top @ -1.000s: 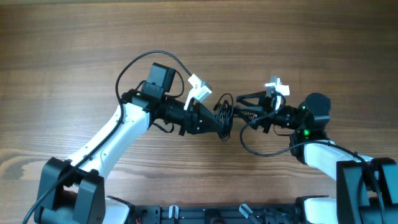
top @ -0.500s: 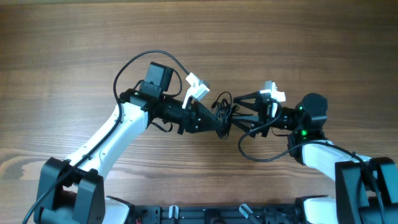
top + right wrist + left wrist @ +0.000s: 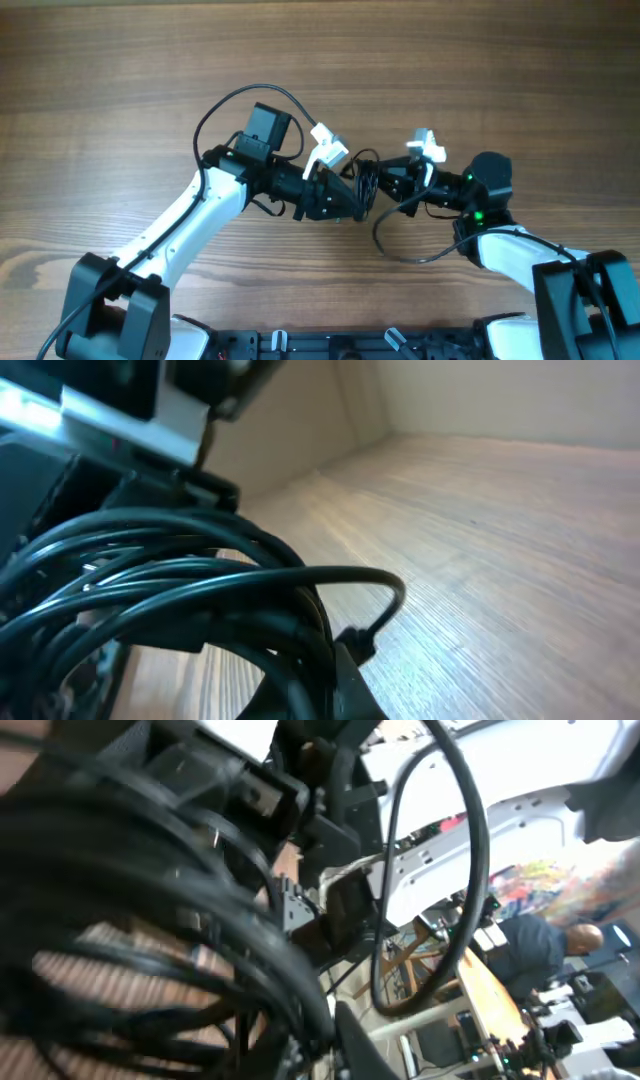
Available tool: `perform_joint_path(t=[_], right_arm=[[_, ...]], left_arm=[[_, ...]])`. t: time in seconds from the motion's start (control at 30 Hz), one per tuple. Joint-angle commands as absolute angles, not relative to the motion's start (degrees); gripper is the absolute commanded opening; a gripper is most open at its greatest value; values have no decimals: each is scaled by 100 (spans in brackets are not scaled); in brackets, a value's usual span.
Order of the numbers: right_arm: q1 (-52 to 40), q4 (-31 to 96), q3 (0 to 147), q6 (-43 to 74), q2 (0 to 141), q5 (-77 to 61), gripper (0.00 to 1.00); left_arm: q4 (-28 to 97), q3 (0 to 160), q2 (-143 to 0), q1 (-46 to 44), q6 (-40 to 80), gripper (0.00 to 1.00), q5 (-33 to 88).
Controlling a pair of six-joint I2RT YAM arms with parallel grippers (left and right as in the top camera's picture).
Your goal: Untangle cables
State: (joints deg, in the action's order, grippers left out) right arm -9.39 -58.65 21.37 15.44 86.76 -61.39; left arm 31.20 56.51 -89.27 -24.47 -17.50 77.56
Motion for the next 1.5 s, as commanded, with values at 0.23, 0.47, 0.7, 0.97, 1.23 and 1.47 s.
perform_joint_path(t=[0.23, 0.47, 0.7, 0.97, 1.23, 1.47], right_arm=[[-75, -5754, 2206, 5872, 8646, -5603, 4], [-78, -3669, 2206, 7933, 8646, -5472, 4], [-78, -2689, 2206, 7922, 8646, -5137, 4], [-78, -2683, 2206, 7341, 8646, -5039, 4], [-78, -2692, 2206, 7039, 8646, -5264, 4], [-161, -2694, 2206, 7026, 8646, -5411, 4]], left_arm=[[3111, 5647, -8923, -1885, -1743, 100, 7422], [2432, 5647, -8923, -1890, 1588, 100, 4816], [1745, 5647, -8923, -2198, 2274, 100, 4342], [1435, 5647, -8927, -3218, 2252, 100, 2751], [1142, 5647, -8927, -3839, 2648, 100, 1186], [672, 5647, -9139, -3852, 2805, 100, 1212]])
